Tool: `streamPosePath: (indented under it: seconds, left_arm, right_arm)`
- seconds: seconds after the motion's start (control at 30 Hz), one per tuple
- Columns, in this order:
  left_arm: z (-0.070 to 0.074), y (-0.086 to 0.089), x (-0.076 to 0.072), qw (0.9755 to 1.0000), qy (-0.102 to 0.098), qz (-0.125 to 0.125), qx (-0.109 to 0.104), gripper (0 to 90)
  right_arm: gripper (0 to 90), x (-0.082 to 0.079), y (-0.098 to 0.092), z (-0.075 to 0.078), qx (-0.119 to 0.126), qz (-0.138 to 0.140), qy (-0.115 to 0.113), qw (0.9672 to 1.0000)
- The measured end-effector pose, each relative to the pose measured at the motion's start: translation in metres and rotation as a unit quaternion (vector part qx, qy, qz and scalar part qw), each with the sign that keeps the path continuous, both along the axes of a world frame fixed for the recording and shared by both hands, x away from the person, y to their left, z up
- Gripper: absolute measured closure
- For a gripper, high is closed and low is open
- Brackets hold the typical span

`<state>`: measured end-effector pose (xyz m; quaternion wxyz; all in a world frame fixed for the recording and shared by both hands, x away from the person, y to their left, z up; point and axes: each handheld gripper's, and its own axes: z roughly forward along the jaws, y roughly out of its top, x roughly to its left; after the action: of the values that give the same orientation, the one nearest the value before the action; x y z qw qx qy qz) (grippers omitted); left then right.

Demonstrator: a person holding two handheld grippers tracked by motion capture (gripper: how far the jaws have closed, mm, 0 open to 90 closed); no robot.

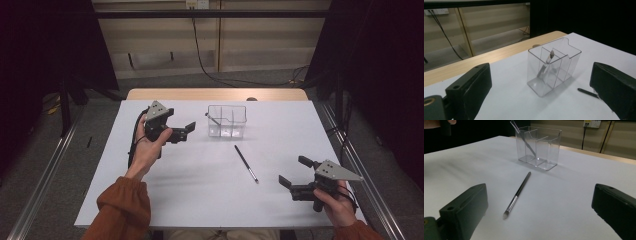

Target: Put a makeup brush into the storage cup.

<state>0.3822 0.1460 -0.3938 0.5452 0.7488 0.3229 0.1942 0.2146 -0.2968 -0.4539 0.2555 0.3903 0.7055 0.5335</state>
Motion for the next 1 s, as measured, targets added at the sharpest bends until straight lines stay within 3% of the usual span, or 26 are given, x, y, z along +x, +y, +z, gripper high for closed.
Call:
streamPosePath:
  seconds: [0.13, 0.33, 0.4, 0.63, 0.73, 0.83, 0.9, 1.0]
  left_arm:
    - [-0.001, 0.006, -0.008, 1.0000, 0.004, -0.004, -0.007, 4.0]
    - [0.000, 0.020, -0.020, 0.9999, 0.003, 0.010, -0.008, 3.7]
    - [0.001, 0.025, -0.025, 0.9998, -0.012, 0.014, -0.002, 4.3]
    - [-0.001, 0.039, -0.038, 0.9996, -0.011, 0.025, -0.002, 4.0]
    - [-0.001, 0.044, -0.047, 0.9996, -0.009, 0.024, -0.012, 3.9]
    - [-0.003, 0.048, -0.054, 0.9995, -0.011, 0.026, -0.010, 3.8]
    - [-0.007, 0.051, -0.061, 0.9990, -0.027, 0.034, -0.002, 5.1]
    - [-0.012, 0.054, -0.066, 0.9991, -0.024, 0.035, -0.005, 5.2]
  right_arm:
    - [0.0, 0.000, 0.000, 0.000, -0.001, 0.001, 0.000, 1.0000]
    - [0.0, 0.000, 0.000, 0.000, 0.000, -0.001, 0.001, 1.0000]
    - [0.0, 0.000, 0.000, 0.000, 0.000, 0.000, 0.000, 1.0000]
    - [0.0, 0.000, 0.001, 0.000, -0.001, 0.001, 0.000, 1.0000]
    - [0.0, 0.000, 0.000, 0.000, -0.001, 0.000, 0.000, 1.0000]
    - [0.0, 0.000, 0.000, 0.000, -0.001, -0.001, 0.001, 1.0000]
    - [0.0, 0.000, 0.001, 0.000, -0.001, 0.000, 0.001, 1.0000]
    - [0.0, 0.000, 0.001, 0.000, -0.001, 0.000, 0.001, 1.0000]
